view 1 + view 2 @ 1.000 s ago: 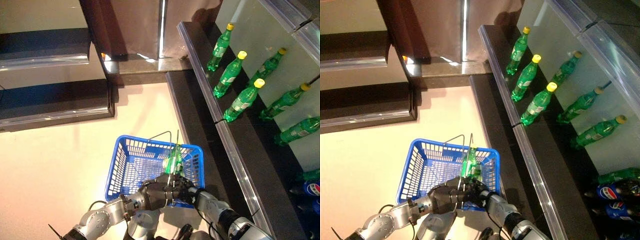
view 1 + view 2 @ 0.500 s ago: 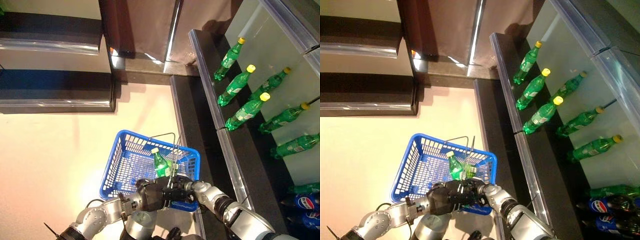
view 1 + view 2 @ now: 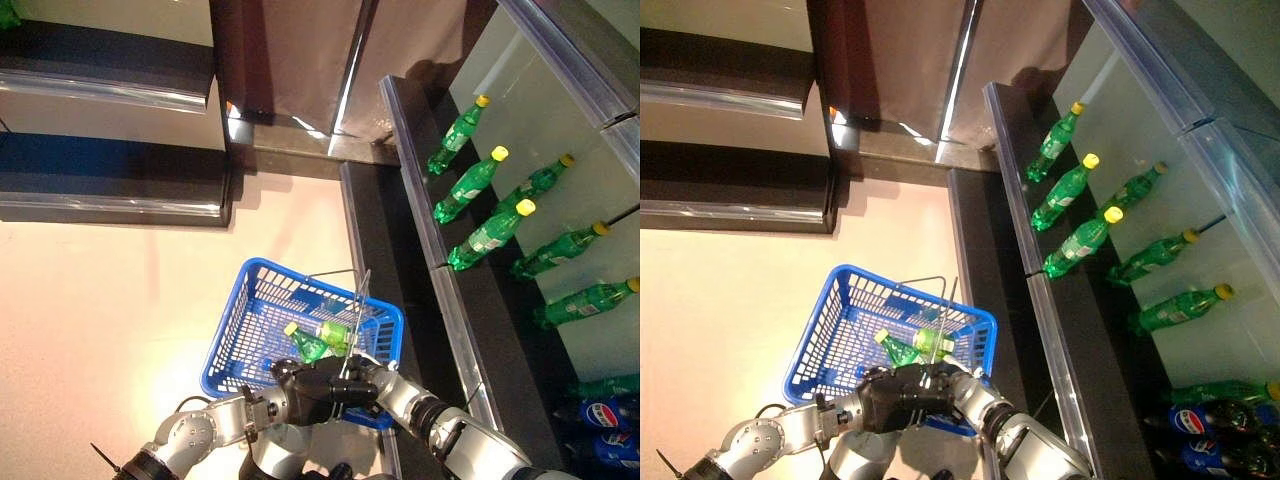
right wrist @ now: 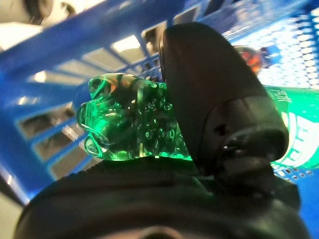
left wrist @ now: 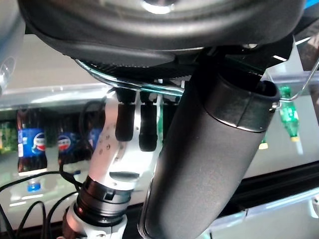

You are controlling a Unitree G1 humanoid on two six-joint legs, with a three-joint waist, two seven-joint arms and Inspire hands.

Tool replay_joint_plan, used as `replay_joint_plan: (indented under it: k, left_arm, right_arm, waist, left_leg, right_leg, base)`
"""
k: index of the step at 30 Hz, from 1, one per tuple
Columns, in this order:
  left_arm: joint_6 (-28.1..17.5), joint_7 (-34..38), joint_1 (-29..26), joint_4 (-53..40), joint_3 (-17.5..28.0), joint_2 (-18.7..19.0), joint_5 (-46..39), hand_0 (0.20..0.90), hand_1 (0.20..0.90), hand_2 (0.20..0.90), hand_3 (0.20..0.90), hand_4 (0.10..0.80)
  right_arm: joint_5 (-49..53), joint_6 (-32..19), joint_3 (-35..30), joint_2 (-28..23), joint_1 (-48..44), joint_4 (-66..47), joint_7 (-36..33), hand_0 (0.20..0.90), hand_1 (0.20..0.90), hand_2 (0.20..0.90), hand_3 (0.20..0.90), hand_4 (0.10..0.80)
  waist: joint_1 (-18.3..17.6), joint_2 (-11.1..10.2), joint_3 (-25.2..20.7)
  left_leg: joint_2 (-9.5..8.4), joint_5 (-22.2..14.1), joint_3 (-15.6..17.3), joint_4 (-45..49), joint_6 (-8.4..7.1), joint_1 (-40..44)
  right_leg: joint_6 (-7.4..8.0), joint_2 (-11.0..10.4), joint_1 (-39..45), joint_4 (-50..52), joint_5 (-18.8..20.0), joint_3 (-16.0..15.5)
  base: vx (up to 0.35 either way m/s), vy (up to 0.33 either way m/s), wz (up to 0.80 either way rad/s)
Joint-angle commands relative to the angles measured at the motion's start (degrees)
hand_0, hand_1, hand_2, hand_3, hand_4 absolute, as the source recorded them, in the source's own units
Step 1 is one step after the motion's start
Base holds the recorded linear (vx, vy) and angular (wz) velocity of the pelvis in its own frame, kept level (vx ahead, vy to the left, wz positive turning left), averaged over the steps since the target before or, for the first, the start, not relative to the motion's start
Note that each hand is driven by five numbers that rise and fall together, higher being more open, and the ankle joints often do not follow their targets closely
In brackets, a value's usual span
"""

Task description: Pick up the drink and place into the basket.

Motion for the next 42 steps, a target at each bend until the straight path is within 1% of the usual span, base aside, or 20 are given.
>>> replay_joint_plan:
  k: [1,3,6,7,8,9,10,11,13,14,15,16,25,33,36,37,42]
  left_arm:
    - [2.0,-10.6,3.5,-23.9,-7.1,-14.5,-9.2,0.300,0.300,0.300,0.200,0.100]
    - [2.2,-10.3,3.9,-23.6,-7.7,-14.9,-9.3,0.300,0.300,0.300,0.200,0.100]
    - [3.3,-9.2,4.7,-22.9,-8.4,-15.8,-10.6,0.300,0.300,0.300,0.200,0.100]
    - [3.6,-8.6,5.2,-22.9,-8.8,-16.4,-10.9,0.300,0.300,0.300,0.200,0.100]
    - [3.7,-8.5,5.6,-23.0,-9.0,-16.6,-10.9,0.300,0.300,0.300,0.200,0.100]
    - [3.4,-8.4,5.9,-22.8,-9.6,-16.9,-10.7,0.300,0.300,0.300,0.200,0.100]
    - [3.4,-8.4,6.1,-22.8,-9.6,-16.9,-10.8,0.300,0.300,0.300,0.200,0.100]
    - [3.1,-8.4,6.4,-22.4,-10.1,-17.0,-10.9,0.300,0.300,0.300,0.200,0.100]
    - [3.2,-8.5,6.8,-22.1,-10.3,-17.3,-10.9,0.300,0.300,0.300,0.200,0.100]
    - [3.1,-8.6,7.1,-21.8,-10.6,-17.4,-10.9,0.300,0.300,0.300,0.200,0.100]
    - [2.9,-8.7,7.4,-21.8,-10.7,-17.5,-10.9,0.300,0.300,0.300,0.200,0.100]
    - [2.8,-8.7,7.7,-21.7,-10.8,-17.6,-11.0,0.300,0.300,0.300,0.200,0.100]
    - [1.1,-8.8,9.4,-21.0,-11.8,-18.3,-11.0,0.300,0.300,0.300,0.200,0.100]
    - [-0.6,-8.1,10.1,-21.1,-11.3,-18.1,-12.1,0.300,0.300,0.300,0.200,0.100]
    - [-2.9,-7.5,10.4,-21.4,-10.7,-17.5,-11.7,0.300,0.300,0.300,0.200,0.100]
    - [-4.0,-7.4,10.5,-21.7,-10.1,-17.1,-11.5,0.300,0.300,0.300,0.200,0.100]
    - [-8.3,-6.2,10.6,-22.9,-7.5,-15.6,-9.9,0.300,0.300,0.300,0.200,0.100]
  right_arm:
    - [-2.7,0.7,3.0,2.2,-5.0,3.3,-3.3,0.300,0.300,0.300,0.200,0.100]
    - [-1.8,0.9,3.0,2.7,-5.2,4.2,-4.1,0.300,0.300,0.300,0.200,0.100]
    - [-3.8,2.1,3.0,3.2,-4.9,5.9,-4.8,0.300,0.300,0.300,0.200,0.100]
    - [-3.9,2.9,3.3,3.3,-4.5,6.5,-5.6,0.319,0.319,0.319,0.222,0.122]
    - [-4.1,3.1,3.3,3.3,-4.3,6.7,-6.1,0.319,0.319,0.319,0.222,0.122]
    - [-4.2,3.4,3.4,3.6,-4.0,7.2,-6.7,0.331,0.331,0.331,0.236,0.136]
    - [-4.5,3.4,3.4,3.6,-3.8,7.4,-6.9,0.316,0.316,0.316,0.219,0.119]
    - [-5.2,3.6,3.4,3.6,-3.6,7.9,-6.5,0.316,0.316,0.316,0.219,0.119]
    - [-5.0,3.7,3.7,3.6,-3.0,8.1,-6.6,0.427,0.427,0.427,0.348,0.248]
    - [-4.6,3.3,3.9,3.6,-2.6,8.3,-7.3,0.458,0.458,0.458,0.384,0.284]
    - [-4.7,2.7,3.9,3.6,-2.2,8.4,-7.7,0.564,0.564,0.564,0.507,0.407]
    - [-4.9,2.0,3.7,3.6,-1.7,8.9,-8.1,0.900,0.900,0.900,0.900,0.800]
    - [-4.5,-0.2,3.5,3.0,0.5,9.0,-9.5,0.900,0.900,0.900,0.900,0.800]
    - [-2.9,-2.6,2.3,1.8,1.1,7.6,-12.7,0.900,0.900,0.900,0.900,0.800]
    - [-1.7,-3.7,1.7,0.9,1.3,6.0,-14.7,0.900,0.900,0.900,0.900,0.800]
    - [-1.0,-3.9,1.4,0.3,1.5,4.8,-15.3,0.900,0.900,0.900,0.900,0.800]
    - [1.7,-4.5,-0.1,-2.0,2.2,-0.1,-18.4,0.900,0.900,0.900,0.900,0.800]
  waist:
    - [0.5,1.0,-8.8]
    - [0.6,1.0,-9.2]
    - [0.7,1.0,-10.3]
    - [0.7,1.1,-10.9]
    - [0.7,1.0,-11.1]
    - [0.6,1.1,-11.6]
    - [0.6,1.1,-11.7]
    - [0.5,1.2,-12.0]
    - [0.4,1.3,-12.4]
    - [0.3,1.4,-12.7]
    - [0.2,1.4,-13.0]
    - [0.1,1.5,-13.3]
    - [-0.8,1.9,-15.3]
    - [-1.6,2.3,-16.6]
    - [-2.2,2.2,-17.1]
    - [-2.5,2.3,-17.3]
    - [-3.6,2.3,-17.5]
  left_leg:
    - [5.30,-1.7,0.4,3.7,-1.44,1.0]
    - [5.36,-1.8,0.4,3.5,-1.48,1.5]
    - [5.32,-1.9,0.4,3.3,-1.51,2.6]
    - [5.34,-2.0,0.3,3.1,-1.49,3.1]
    - [5.10,-1.2,0.4,2.8,-1.47,3.1]
    - [5.23,-1.9,0.4,2.7,-1.48,3.7]
    - [5.04,-1.2,0.4,2.6,-1.49,3.6]
    - [5.02,-1.3,0.5,2.6,-1.52,4.0]
    - [4.94,-1.2,0.5,2.3,-1.49,4.3]
    - [4.93,-1.2,0.6,2.1,-1.48,4.6]
    - [4.91,-1.3,0.6,2.0,-1.45,4.9]
    - [4.87,-1.4,0.7,1.9,-1.44,5.4]
    - [4.76,-1.7,1.1,1.0,-1.40,7.4]
    - [4.75,-1.9,1.8,0.2,-1.38,8.7]
    - [4.65,-1.5,2.3,-0.5,-1.33,9.0]
    - [4.83,-1.8,2.7,-0.8,-1.35,9.3]
    - [4.86,-1.2,3.8,-1.8,-1.23,9.5]
  right_leg:
    - [6.82,-4.2,-4.5,-3.3,16.8,3.8]
    - [6.89,-4.2,-4.1,-3.3,16.8,3.7]
    - [7.07,-4.4,-3.4,-3.3,16.7,3.6]
    - [7.21,-4.5,-3.1,-3.3,16.7,3.5]
    - [7.16,-4.8,-3.2,-3.3,17.2,3.5]
    - [7.33,-4.7,-2.8,-3.3,16.7,3.4]
    - [7.24,-4.9,-2.9,-3.3,17.2,3.4]
    - [7.34,-5.1,-2.8,-3.2,17.2,3.4]
    - [7.46,-5.2,-2.6,-3.2,17.2,3.4]
    - [7.56,-5.3,-2.5,-3.2,17.2,3.3]
    - [7.60,-5.3,-2.4,-3.2,17.2,3.4]
    - [7.68,-5.5,-2.3,-3.2,17.2,3.3]
    - [8.02,-6.1,-1.8,-3.1,17.1,3.3]
    - [8.10,-6.4,-1.7,-3.0,16.8,3.3]
    - [8.13,-6.6,-2.1,-3.1,16.9,3.5]
    - [8.14,-6.4,-2.0,-3.2,16.6,3.6]
    - [8.08,-6.5,-2.6,-3.5,16.8,4.1]
  base:
    - [0.111,0.020,0.01]
    - [0.099,0.021,0.02]
    - [0.138,0.049,0.04]
    - [0.083,0.056,0.04]
    - [0.138,0.061,0.04]
    - [0.060,0.052,0.02]
    - [0.096,0.053,0.02]
    - [0.063,0.067,0.02]
    - [0.067,0.044,0.02]
    - [0.051,0.030,0.02]
    - [0.082,0.050,0.02]
    - [0.073,0.045,0.01]
    - [0.039,0.038,0.00]
    - [0.004,0.014,0.00]
    - [-0.052,0.020,-0.08]
    - [-0.055,-0.003,-0.15]
    - [-0.101,-0.003,-0.11]
